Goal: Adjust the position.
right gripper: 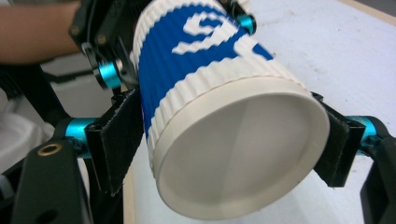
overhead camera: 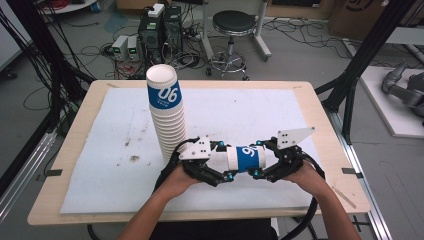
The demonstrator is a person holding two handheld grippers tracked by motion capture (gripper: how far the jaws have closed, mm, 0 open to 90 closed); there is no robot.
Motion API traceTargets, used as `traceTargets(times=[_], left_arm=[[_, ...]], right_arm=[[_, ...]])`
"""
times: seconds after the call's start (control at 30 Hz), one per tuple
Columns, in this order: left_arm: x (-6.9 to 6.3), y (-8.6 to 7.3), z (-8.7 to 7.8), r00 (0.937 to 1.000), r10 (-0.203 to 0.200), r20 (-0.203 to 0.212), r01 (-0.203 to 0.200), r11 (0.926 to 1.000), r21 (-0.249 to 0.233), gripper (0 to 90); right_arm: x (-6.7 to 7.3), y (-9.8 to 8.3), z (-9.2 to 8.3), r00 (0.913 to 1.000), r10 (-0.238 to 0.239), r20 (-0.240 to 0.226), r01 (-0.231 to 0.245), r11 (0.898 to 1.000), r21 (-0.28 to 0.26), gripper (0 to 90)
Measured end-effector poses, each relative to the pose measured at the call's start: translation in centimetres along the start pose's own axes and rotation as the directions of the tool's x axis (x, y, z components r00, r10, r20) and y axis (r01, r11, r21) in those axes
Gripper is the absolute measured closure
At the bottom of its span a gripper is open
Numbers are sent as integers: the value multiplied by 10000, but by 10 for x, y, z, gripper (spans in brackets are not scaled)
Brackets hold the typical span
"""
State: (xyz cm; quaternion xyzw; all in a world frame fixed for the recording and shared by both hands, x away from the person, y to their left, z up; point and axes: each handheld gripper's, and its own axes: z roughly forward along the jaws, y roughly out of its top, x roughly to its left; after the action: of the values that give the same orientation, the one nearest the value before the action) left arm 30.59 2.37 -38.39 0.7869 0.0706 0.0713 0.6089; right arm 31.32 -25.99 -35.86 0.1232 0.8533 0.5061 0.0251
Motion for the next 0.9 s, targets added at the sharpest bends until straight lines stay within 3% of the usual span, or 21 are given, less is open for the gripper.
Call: traceTargets(times=[0.2,0.33,0.43,0.57,0.7,0.9], left_arm=[[0,5,1,9997,123,189,-127,9997,214,241],[0,7,0,9995,46,327,-52,9998,170,237],[-1,8,0,9997,-188,185,195,9991,-375,169],[-4,7,1,9996,-291,21,292,9971,-700,154],[-3,6,2,9988,-438,212,456,9946,-933,153],[-3,8,3,9996,-181,228,195,9979,-614,193]], right_arm=[[3,-2,3,9987,-516,-23,517,9973,529,226],[1,-3,0,9980,-533,-337,544,9980,319,255],[2,-3,-3,9971,-402,-640,405,9992,44,280],[3,-4,-4,9974,-395,-600,376,9988,-314,280],[3,-5,-4,9972,-370,-657,342,9985,-439,280],[4,-13,-3,9976,-206,-668,175,9988,-466,275]])
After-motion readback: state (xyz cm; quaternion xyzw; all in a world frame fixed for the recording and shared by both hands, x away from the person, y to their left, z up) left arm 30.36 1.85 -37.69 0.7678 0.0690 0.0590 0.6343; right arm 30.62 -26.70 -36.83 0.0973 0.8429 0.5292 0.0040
